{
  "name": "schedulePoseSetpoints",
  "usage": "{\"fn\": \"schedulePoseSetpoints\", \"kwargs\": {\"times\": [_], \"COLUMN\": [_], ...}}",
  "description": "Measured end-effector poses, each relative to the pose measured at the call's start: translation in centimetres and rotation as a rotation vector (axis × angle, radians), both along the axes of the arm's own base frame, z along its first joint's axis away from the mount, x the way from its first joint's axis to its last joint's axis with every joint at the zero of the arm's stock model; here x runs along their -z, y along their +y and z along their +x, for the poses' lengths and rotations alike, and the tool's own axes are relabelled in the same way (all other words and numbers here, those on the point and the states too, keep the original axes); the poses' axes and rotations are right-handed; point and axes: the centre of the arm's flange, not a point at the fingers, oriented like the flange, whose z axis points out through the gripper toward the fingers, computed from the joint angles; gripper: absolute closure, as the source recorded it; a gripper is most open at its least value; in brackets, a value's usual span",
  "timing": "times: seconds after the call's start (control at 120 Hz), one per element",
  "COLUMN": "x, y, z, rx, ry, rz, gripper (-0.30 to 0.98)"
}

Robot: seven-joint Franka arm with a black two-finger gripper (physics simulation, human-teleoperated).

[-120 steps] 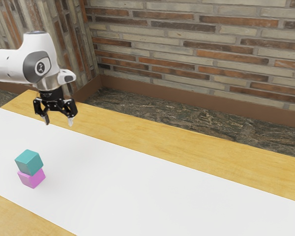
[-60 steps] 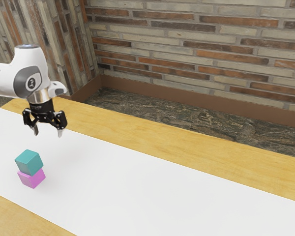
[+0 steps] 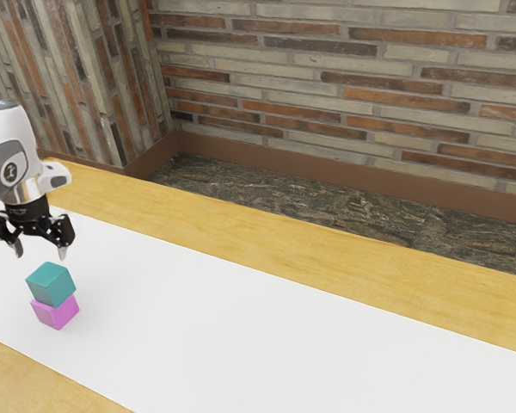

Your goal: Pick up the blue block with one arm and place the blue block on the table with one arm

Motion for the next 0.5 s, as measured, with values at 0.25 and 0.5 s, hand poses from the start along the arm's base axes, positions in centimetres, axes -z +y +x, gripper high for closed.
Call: {"fn": "schedulePoseSetpoints", "kwargs": {"times": [0.25,0.5], "x": [0.4,1.5], "y": [-0.9,-1.1], "z": [-0.3,-0.2], "rx": [0.074,0.152], "ry": [-0.017,-0.027], "rz": [0.013,0.014], "gripper": [0.0,0.0]}}
